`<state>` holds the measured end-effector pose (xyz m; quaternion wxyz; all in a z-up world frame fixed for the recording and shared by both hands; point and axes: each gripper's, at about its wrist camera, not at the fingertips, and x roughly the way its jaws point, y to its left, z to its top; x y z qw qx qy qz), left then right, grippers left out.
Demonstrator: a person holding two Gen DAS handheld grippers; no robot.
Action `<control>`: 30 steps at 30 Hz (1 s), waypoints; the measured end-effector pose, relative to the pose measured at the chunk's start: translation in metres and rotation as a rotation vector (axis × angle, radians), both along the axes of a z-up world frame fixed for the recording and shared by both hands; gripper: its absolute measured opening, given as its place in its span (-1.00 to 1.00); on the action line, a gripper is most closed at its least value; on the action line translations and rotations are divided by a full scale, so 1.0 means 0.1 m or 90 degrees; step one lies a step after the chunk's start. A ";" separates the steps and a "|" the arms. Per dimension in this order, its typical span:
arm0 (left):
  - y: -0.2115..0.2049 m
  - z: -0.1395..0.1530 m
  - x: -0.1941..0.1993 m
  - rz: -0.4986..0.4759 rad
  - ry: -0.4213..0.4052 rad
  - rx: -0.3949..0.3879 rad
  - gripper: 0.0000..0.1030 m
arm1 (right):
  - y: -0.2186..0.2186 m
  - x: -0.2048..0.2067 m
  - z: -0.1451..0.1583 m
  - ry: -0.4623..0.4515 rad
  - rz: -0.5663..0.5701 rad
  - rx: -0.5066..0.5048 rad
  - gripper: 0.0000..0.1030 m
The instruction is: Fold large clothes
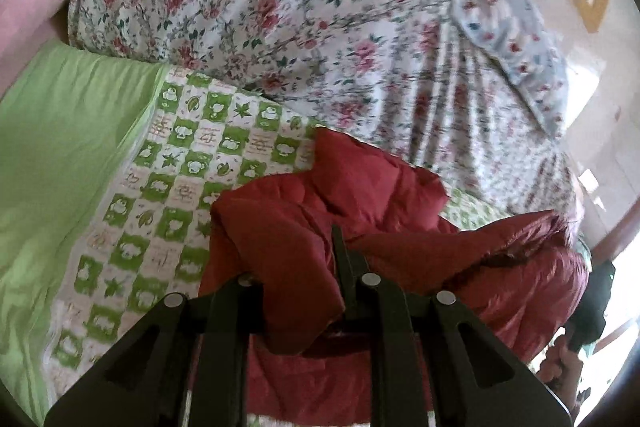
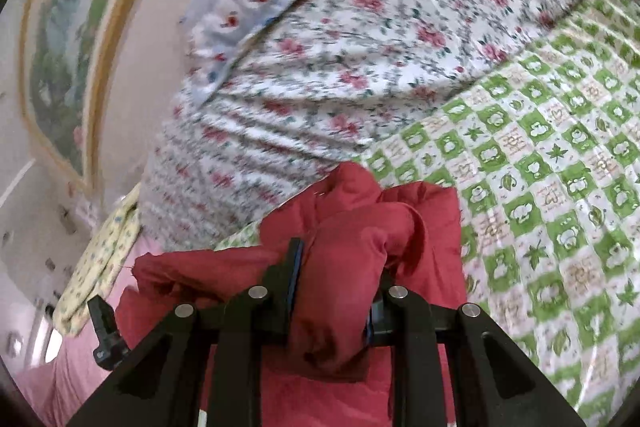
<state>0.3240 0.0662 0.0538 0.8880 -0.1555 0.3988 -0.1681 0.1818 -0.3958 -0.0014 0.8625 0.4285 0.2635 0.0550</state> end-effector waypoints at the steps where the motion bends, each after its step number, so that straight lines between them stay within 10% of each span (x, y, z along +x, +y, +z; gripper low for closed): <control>1: -0.03 -0.05 0.12 0.007 0.009 0.003 -0.70 | -0.03 0.07 -0.05 0.007 -0.007 0.003 -0.54; 17: -0.33 -0.75 1.18 0.040 0.070 0.044 -0.63 | -0.20 1.08 -0.74 0.076 -0.067 0.005 -0.53; 30: -0.33 -0.72 1.28 0.024 0.079 0.026 -0.45 | -0.23 1.37 -0.97 0.102 -0.111 -0.016 -0.54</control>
